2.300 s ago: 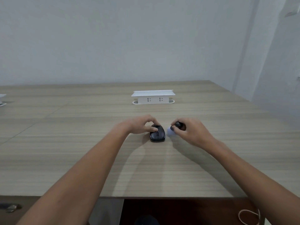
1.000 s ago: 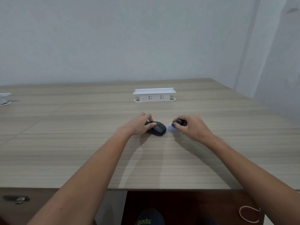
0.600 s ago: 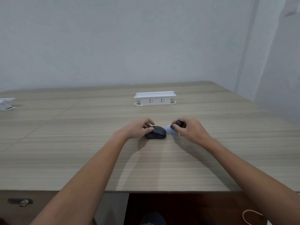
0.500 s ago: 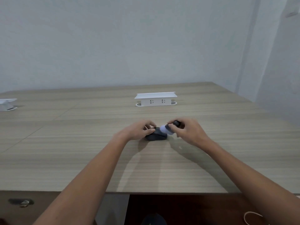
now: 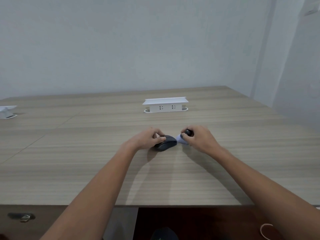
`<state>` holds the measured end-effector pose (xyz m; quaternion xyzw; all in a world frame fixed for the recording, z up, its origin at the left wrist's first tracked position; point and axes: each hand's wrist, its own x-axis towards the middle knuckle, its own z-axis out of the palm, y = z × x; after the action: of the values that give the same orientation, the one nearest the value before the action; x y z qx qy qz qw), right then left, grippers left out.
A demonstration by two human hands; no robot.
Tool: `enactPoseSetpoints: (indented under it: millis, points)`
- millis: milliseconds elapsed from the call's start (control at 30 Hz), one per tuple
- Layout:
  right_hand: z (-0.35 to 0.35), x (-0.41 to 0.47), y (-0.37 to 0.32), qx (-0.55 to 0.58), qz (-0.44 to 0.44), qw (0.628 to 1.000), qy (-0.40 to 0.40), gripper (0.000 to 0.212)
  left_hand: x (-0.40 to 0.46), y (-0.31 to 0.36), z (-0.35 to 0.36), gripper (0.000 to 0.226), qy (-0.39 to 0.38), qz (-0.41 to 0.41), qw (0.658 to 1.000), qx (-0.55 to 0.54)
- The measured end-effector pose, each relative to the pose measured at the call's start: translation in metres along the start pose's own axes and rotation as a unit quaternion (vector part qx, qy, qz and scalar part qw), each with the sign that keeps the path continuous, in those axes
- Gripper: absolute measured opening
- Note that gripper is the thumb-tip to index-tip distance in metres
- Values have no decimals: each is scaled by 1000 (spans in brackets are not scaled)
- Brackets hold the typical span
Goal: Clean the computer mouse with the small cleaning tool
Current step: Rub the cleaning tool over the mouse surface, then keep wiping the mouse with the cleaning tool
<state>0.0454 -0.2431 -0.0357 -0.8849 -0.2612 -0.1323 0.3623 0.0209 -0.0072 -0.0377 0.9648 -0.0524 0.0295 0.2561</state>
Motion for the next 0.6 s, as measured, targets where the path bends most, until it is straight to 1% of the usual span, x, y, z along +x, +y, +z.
enactPoseSetpoints:
  millis: [67,100,167,200,233,333,367,400,500,533,600]
  points:
    - [-2,-4,-4,23,-22,999,19,13,1,1,2,27,7,-7,1000,-12]
    - [-2,-10,-10,43,-44,998,11,12,1,2,3,26,12,-10,1000,-19]
    - [3,-21,-17,70,-84,993,-38,12,2,3,5,25,22,-22,999,-33]
    - [6,-24,-16,68,-89,992,-55,13,3,3,6,24,26,-28,999,-37]
    - [7,-24,-12,58,-83,993,-54,14,3,3,7,24,31,-33,998,-38]
    - [5,-15,2,-5,-49,999,19,18,2,4,8,21,45,-52,997,-46]
    - [3,-16,2,-9,-49,998,30,19,2,5,8,22,46,-55,996,-50]
    - [3,-18,-1,6,-63,998,26,19,1,5,9,22,46,-56,996,-50]
    - [5,-27,-12,66,-104,992,-41,15,2,8,8,23,45,-59,996,-46]
    - [5,-25,-11,63,-101,992,-39,14,2,9,7,24,46,-62,996,-45]
    - [3,-14,1,21,-71,997,9,16,4,11,8,27,46,-71,995,-51]
